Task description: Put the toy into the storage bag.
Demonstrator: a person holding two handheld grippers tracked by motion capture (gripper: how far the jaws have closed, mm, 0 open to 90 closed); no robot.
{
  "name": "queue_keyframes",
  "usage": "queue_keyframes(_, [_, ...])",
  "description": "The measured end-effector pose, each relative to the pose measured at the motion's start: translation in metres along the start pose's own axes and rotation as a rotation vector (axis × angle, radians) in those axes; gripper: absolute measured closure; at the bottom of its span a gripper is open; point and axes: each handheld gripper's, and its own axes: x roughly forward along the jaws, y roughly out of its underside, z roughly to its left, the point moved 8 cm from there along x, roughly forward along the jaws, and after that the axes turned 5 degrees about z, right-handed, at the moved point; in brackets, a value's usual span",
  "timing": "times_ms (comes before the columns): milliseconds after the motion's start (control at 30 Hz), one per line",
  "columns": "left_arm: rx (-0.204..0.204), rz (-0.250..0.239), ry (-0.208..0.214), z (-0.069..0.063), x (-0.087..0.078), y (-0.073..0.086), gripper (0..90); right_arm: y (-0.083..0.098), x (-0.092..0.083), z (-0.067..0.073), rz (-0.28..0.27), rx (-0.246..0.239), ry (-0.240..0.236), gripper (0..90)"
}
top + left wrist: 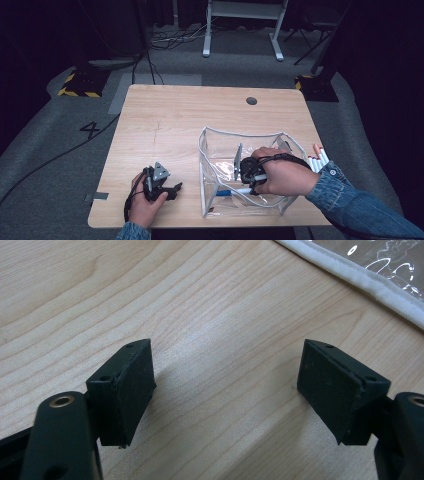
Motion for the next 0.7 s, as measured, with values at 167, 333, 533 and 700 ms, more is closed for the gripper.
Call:
queue_keyframes(167, [0.0,0.0,0.0,0.0,0.0,0.0,23.3,-0.003,0.009,-0.004,0.007,-0.004,-0.013,76.3])
queue_keyframes(333, [0.0,0.0,0.0,0.0,0.0,0.0,23.3,-0.006,0.024,-0.007,0.008,-0.01,-0.038,76.3])
queue_keyframes(533, [0.0,0.0,0.0,0.0,0.0,0.0,23.2,-0.007,0.036,-0.007,0.008,0.003,-0.08,76.2])
queue_keyframes(700, [0.0,0.0,0.0,0.0,0.0,0.0,23.2,-0.008,0.043,-0.006,0.015,0.009,-0.104,76.2])
